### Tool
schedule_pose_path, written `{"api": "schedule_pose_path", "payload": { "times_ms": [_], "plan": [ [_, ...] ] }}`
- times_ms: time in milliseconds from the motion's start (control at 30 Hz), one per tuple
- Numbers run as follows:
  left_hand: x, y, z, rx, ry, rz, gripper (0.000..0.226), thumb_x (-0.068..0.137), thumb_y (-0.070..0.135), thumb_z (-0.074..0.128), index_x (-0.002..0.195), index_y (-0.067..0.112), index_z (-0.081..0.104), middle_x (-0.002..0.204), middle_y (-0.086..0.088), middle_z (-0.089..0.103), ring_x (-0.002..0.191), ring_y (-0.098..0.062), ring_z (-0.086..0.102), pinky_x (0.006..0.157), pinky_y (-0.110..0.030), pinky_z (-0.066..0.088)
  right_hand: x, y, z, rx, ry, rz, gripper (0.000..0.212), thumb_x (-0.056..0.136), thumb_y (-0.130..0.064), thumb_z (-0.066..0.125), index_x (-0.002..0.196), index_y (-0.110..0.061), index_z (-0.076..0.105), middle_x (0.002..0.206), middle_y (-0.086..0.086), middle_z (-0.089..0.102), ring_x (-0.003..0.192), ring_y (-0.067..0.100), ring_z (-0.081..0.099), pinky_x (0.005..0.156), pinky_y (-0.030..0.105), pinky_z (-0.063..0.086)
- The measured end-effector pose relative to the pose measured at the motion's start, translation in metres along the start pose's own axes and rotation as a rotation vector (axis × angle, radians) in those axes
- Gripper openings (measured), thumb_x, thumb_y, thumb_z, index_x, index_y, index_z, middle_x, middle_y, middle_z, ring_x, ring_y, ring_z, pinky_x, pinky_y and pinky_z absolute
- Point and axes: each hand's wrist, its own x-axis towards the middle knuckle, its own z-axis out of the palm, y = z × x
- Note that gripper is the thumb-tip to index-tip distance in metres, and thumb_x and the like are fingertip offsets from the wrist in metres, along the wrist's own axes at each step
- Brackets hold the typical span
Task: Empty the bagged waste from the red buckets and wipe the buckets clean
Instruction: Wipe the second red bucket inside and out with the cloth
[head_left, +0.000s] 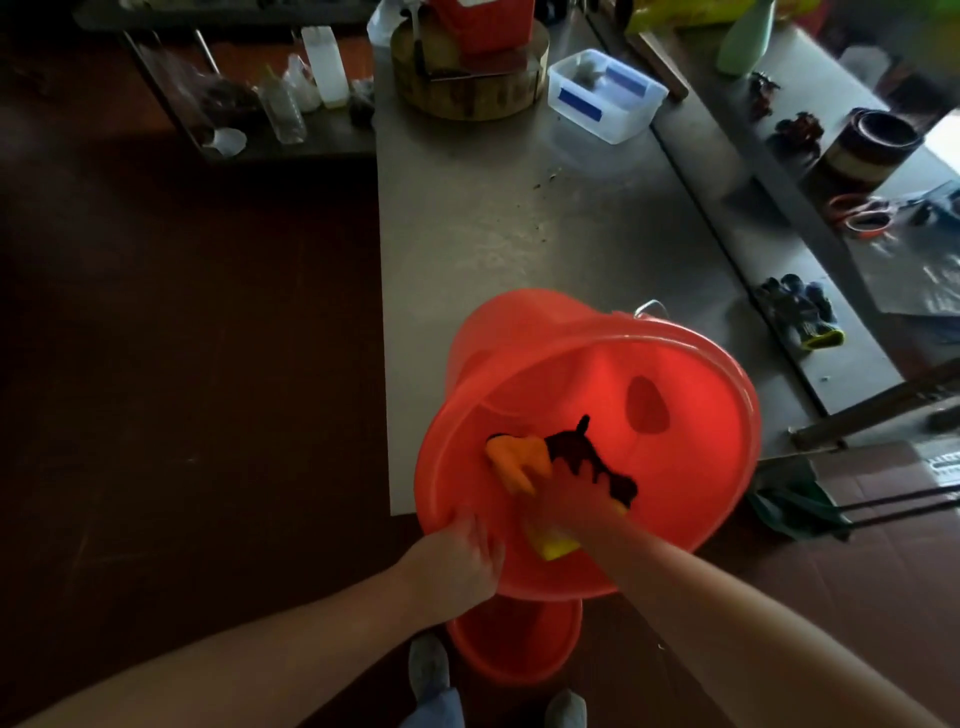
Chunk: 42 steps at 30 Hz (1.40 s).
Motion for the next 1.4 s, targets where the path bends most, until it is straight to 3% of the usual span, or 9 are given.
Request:
{"api": "schedule_pose_path", "payload": {
  "times_ms": [133, 300, 500, 600, 833, 933, 1067, 1233, 1400],
  "plan": [
    [0.003, 0.000, -0.005, 0.006, 0.062, -0.022, 0.029, 0.080, 0.025, 0.062, 0.099, 0.010, 0.078, 0.083, -0.009, 0.074, 0.070, -0.027, 0.069, 0.073, -0.035, 0.058, -0.016, -0.027, 0.006, 0.170, -0.050, -0.030, 0.072, 0.095, -0.070, 0.033, 0.157, -0.044, 0.010, 0.163, -0.001, 0.020, 0.147, 0.038, 0.020, 0.116, 0.056, 0.017],
    [0.002, 0.001, -0.007, -0.052, -0.008, -0.056, 0.029, 0.082, 0.035, 0.069, 0.100, 0.014, 0.076, 0.075, -0.006, 0.072, 0.066, -0.024, 0.067, 0.071, -0.034, 0.057, -0.027, 0.019, -0.007, -0.164, 0.173, -0.139, 0.057, 0.095, -0.063, 0.040, 0.150, -0.049, 0.032, 0.155, 0.001, 0.036, 0.141, 0.037, 0.031, 0.113, 0.052, 0.023],
    [0.002, 0.006, -0.015, -0.016, -0.066, -0.066, 0.020, 0.082, 0.030, 0.069, 0.092, 0.013, 0.074, 0.074, -0.008, 0.071, 0.069, -0.027, 0.069, 0.079, -0.038, 0.058, -0.019, 0.077, -0.026, -0.471, 0.188, -0.051, 0.050, 0.097, -0.055, 0.039, 0.147, -0.049, 0.041, 0.165, 0.006, 0.022, 0.152, 0.044, 0.007, 0.121, 0.057, 0.002],
    [0.003, 0.007, -0.016, 0.012, -0.099, -0.037, 0.020, 0.088, 0.031, 0.063, 0.095, 0.014, 0.072, 0.078, -0.006, 0.071, 0.071, -0.026, 0.068, 0.079, -0.038, 0.057, -0.034, 0.062, -0.002, -0.366, 0.182, -0.022, 0.055, 0.095, -0.060, 0.038, 0.148, -0.050, 0.037, 0.166, 0.010, 0.018, 0.150, 0.046, 0.006, 0.119, 0.060, 0.000],
    [0.000, 0.010, -0.006, 0.047, -0.100, -0.103, 0.035, 0.075, 0.041, 0.074, 0.097, 0.014, 0.080, 0.091, -0.013, 0.077, 0.084, -0.031, 0.074, 0.082, -0.041, 0.059, -0.069, -0.005, 0.050, 0.090, 0.107, -0.068, 0.070, 0.089, -0.073, 0.025, 0.153, -0.052, 0.009, 0.168, 0.000, 0.013, 0.151, 0.039, 0.009, 0.117, 0.058, 0.011],
    [-0.004, 0.013, 0.002, 0.008, -0.098, -0.135, 0.036, 0.078, 0.040, 0.073, 0.103, 0.014, 0.077, 0.097, -0.017, 0.076, 0.089, -0.031, 0.074, 0.087, -0.041, 0.059, -0.075, 0.003, 0.051, 0.051, 0.155, -0.108, 0.068, 0.091, -0.072, 0.026, 0.154, -0.053, 0.010, 0.168, -0.002, 0.014, 0.153, 0.035, 0.010, 0.118, 0.055, 0.012],
    [-0.012, 0.015, 0.008, -0.065, -0.096, -0.147, 0.042, 0.077, 0.049, 0.075, 0.103, 0.016, 0.076, 0.095, -0.016, 0.075, 0.089, -0.034, 0.072, 0.087, -0.044, 0.055, -0.068, 0.040, 0.038, -0.134, 0.258, -0.112, 0.065, 0.091, -0.068, 0.036, 0.152, -0.051, 0.026, 0.166, 0.003, 0.021, 0.152, 0.039, 0.012, 0.119, 0.057, 0.004],
    [-0.016, 0.010, 0.010, -0.084, -0.036, -0.170, 0.057, 0.086, 0.064, 0.058, 0.105, 0.013, 0.074, 0.096, -0.014, 0.074, 0.090, -0.033, 0.069, 0.091, -0.048, 0.052, -0.060, 0.058, 0.017, -0.315, 0.221, -0.062, 0.058, 0.095, -0.061, 0.038, 0.151, -0.045, 0.034, 0.167, 0.010, 0.017, 0.152, 0.045, 0.003, 0.117, 0.060, -0.008],
    [-0.022, -0.001, 0.016, -0.092, -0.026, -0.150, 0.064, 0.089, 0.066, 0.052, 0.112, 0.009, 0.071, 0.106, -0.017, 0.072, 0.096, -0.035, 0.067, 0.096, -0.048, 0.050, -0.078, 0.019, 0.028, -0.109, 0.162, -0.041, 0.059, 0.094, -0.065, 0.035, 0.151, -0.047, 0.031, 0.166, 0.009, 0.018, 0.151, 0.045, 0.006, 0.118, 0.061, 0.000]
  ]
}}
